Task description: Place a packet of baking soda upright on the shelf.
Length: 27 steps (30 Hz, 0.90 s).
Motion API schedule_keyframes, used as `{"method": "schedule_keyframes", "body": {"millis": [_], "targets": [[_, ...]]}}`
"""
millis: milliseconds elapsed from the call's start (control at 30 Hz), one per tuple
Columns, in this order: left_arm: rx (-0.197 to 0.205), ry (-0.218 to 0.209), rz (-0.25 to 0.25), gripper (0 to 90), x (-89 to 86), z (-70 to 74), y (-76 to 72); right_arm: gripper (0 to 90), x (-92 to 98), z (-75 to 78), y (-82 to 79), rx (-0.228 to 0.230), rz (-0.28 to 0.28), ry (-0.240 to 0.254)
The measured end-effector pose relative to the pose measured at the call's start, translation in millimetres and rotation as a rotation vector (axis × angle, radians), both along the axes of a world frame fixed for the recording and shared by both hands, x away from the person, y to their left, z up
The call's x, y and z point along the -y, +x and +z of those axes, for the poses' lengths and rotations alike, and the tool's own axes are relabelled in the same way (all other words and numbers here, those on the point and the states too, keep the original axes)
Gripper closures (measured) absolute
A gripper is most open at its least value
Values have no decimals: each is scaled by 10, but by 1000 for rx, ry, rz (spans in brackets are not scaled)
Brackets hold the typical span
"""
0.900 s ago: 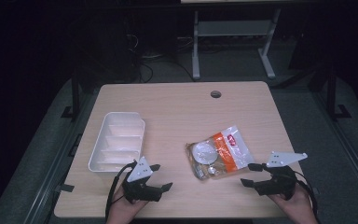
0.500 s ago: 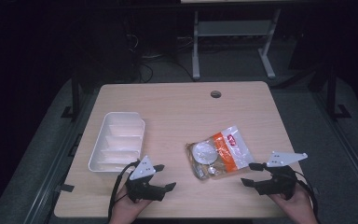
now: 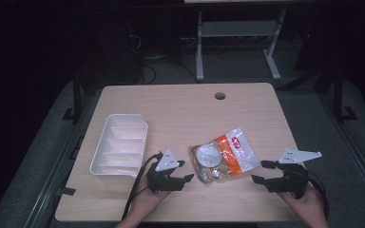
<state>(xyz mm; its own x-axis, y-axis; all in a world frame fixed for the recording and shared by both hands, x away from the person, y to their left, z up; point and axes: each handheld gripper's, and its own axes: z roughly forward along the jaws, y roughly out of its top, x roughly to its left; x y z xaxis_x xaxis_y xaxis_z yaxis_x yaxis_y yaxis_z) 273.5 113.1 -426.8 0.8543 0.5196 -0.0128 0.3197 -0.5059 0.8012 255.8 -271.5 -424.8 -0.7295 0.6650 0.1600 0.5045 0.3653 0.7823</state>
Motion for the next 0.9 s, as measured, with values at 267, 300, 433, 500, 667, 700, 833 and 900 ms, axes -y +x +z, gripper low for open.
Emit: {"method": "schedule_keyframes", "body": {"millis": [267,300,433,500,667,700,833,900], "targets": [[-29,42,-17,558,218,-110,236,276,103,75,96,8,-30,-12],[-34,34,-16,558,239,-120,251,276,103,75,96,8,-30,-12],[-51,53,-35,687,334,-168,334,271,132,120,182,5,-43,-8],[-53,62,-41,703,358,-179,351,270,134,125,192,4,-42,-9],[-65,89,-62,834,444,-190,415,269,121,165,321,1,-53,-12],[-65,89,-62,843,444,-190,415,269,118,169,344,0,-54,-12],[-70,105,-62,852,476,-208,440,267,114,176,413,-6,-66,-7],[-76,100,-57,861,473,-210,457,266,107,176,474,-11,-78,-9]]}}
